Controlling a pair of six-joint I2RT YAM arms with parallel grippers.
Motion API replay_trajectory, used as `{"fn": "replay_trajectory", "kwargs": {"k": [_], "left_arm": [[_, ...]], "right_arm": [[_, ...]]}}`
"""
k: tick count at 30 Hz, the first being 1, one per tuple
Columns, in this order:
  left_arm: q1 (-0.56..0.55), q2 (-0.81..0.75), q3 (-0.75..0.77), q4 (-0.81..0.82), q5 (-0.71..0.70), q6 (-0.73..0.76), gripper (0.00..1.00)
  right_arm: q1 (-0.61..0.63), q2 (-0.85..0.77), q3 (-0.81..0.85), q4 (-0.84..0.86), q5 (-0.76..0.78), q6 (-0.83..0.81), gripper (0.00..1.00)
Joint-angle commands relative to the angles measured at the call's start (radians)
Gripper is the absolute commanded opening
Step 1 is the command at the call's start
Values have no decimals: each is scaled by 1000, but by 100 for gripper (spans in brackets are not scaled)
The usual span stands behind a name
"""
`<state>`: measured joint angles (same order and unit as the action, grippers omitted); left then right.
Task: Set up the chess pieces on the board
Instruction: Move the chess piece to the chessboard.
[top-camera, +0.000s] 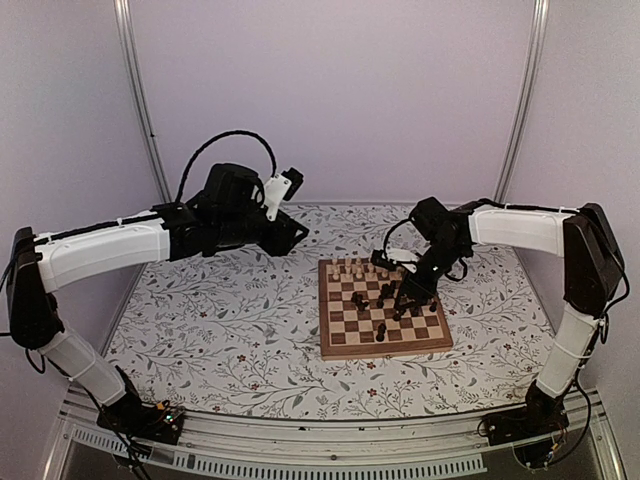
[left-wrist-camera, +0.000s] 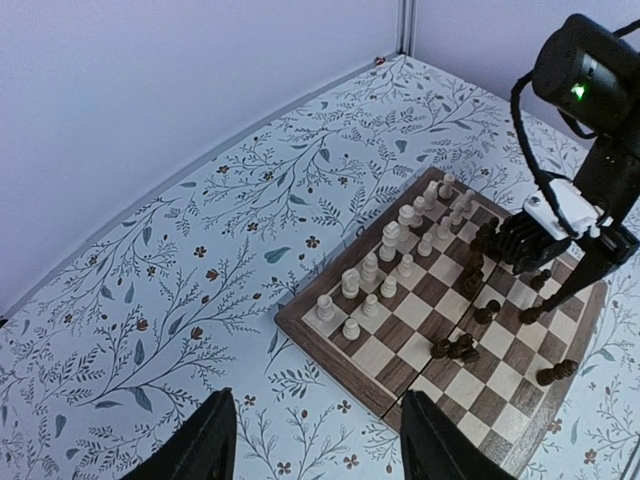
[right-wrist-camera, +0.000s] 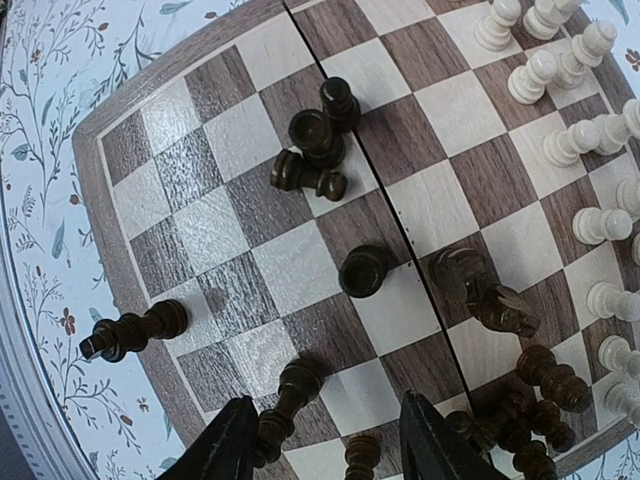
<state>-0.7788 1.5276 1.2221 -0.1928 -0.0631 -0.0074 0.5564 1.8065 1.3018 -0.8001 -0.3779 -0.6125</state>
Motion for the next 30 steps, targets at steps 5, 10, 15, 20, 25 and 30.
{"fn": "replay_trajectory", "kwargs": {"k": [5, 10, 15, 20, 25, 30], "left_arm": [[-16, 19, 31, -12, 11, 29, 58], [-19, 19, 34, -14, 10, 33, 58], [-21, 20, 37, -19, 12, 34, 58], [-24, 26, 40, -24, 16, 35, 58], [-29, 31, 43, -30, 16, 37, 58], [-33, 34, 46, -35, 14, 41, 58]], "right_arm": [[3, -13, 34, -20, -23, 15, 52], [4, -35, 40, -36, -27, 10, 52], [9, -42, 8, -32, -43, 2, 52], [36, -35, -22, -16, -24, 0, 52], [53, -30, -26, -17, -12, -4, 52], [53, -17, -29, -5, 18, 0, 47]]}}
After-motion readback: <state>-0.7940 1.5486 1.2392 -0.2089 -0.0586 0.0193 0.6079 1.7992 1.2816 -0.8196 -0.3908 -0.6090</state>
